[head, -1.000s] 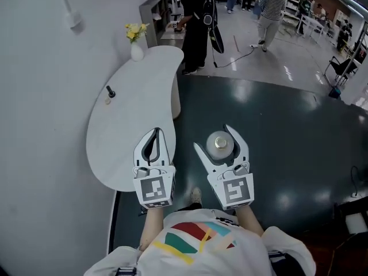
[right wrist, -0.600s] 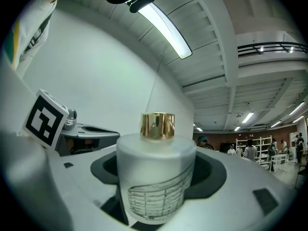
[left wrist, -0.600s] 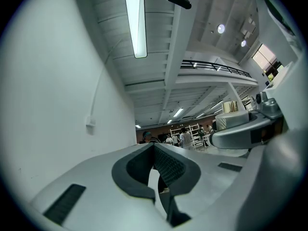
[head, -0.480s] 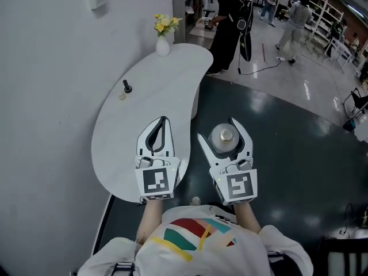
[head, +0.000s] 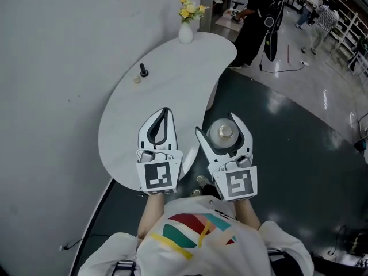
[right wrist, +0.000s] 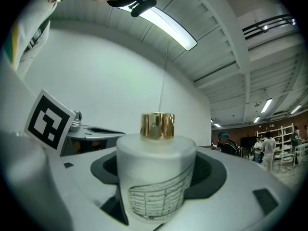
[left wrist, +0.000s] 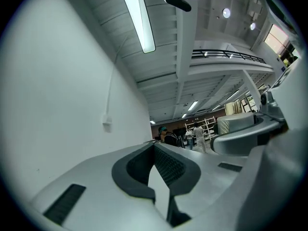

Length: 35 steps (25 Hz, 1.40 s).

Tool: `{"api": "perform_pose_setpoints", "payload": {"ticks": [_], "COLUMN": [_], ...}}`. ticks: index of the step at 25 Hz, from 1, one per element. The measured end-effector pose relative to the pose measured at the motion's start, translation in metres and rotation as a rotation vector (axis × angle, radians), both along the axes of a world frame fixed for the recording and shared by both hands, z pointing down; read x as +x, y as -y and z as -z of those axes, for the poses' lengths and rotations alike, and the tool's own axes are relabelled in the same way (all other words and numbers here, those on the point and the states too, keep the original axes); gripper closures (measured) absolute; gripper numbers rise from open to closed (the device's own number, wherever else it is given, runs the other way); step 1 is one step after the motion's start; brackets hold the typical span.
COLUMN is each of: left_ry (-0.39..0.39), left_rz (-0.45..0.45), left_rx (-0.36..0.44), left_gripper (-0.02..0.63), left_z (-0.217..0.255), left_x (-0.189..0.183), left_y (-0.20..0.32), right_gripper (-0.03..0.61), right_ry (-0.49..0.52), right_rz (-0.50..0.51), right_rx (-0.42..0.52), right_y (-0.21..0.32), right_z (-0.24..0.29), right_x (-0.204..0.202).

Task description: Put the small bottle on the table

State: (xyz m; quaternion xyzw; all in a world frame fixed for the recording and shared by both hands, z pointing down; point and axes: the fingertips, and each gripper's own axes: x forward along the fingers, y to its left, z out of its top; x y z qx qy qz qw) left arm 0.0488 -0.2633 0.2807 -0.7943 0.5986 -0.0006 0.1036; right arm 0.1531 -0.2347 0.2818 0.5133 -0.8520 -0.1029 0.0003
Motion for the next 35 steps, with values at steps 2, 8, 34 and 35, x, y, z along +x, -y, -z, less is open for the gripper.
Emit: {"api": "perform_pose_setpoints", "payload": {"ticks": [2, 8, 34, 35], "left_ry": [-0.004, -0.012, 0.012, 0.014], "left_rz": [0.028, 0.102, 0.283, 0.281], "left_rx": [0.008, 0.023, 0.004, 0.01], "left_gripper": [0.597, 0.597, 0.597, 0.597], "left_z": [0.002, 0.006, 0.012, 0.012], "left_x": [-0.001, -0.006, -0.049, -0.05], "left_y": [0.003, 0.019, 0.05, 0.053], "right_gripper": [0.23, 0.23, 0.23, 0.23], "right_ry": [0.0, 0.012, 0.076, 0.072], "right_rz": [0.031, 0.101, 0.336, 0.34], "right_rx": [0.005, 0.003, -0.056, -0.049], "right_y": [0.007, 0.033, 0.1, 0.105], "right_z": [0.001, 0.003, 0.025, 0.026], "right_x": [-0.002, -0.003, -0.053, -0.057]}}
